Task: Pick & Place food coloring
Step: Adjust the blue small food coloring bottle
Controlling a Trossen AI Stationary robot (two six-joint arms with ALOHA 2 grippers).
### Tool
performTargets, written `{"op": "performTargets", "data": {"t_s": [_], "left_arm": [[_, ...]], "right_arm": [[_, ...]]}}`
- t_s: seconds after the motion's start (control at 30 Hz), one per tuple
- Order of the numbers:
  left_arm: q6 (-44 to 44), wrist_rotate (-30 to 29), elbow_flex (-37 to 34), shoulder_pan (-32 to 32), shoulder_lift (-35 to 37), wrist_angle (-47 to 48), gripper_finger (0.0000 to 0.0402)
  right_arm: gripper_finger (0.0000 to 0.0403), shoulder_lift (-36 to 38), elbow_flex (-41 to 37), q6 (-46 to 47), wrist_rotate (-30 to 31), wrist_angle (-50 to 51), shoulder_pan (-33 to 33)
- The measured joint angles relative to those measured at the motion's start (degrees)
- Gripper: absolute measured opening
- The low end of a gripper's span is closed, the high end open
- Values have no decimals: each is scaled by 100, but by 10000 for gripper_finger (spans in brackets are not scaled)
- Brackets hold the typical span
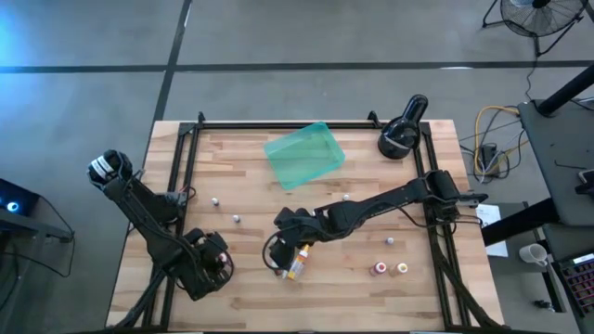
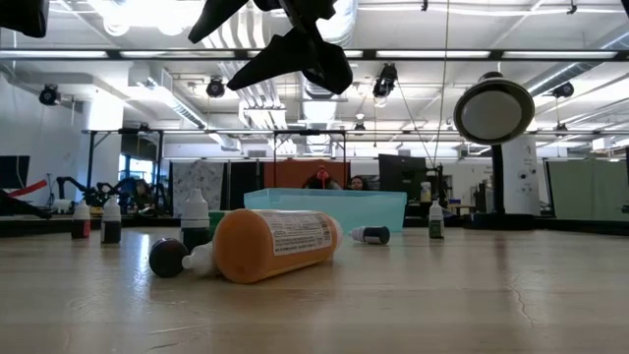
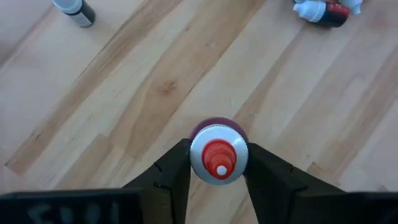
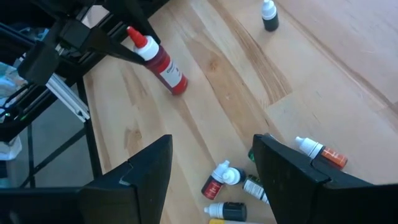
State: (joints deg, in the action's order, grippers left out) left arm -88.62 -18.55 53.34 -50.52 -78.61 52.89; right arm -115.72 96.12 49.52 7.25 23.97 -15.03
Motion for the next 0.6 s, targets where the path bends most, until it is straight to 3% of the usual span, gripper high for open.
{"op": "performTargets", "data": {"t_s": [0.3, 0.6], "left_arm": [[4, -13, -2, -7, -2, 4, 196], [52, -33, -2, -4, -2, 8, 208]], "right_arm": [[217, -1, 0, 2, 0, 0, -9], [217, 0, 0, 2, 0, 0, -9]]}}
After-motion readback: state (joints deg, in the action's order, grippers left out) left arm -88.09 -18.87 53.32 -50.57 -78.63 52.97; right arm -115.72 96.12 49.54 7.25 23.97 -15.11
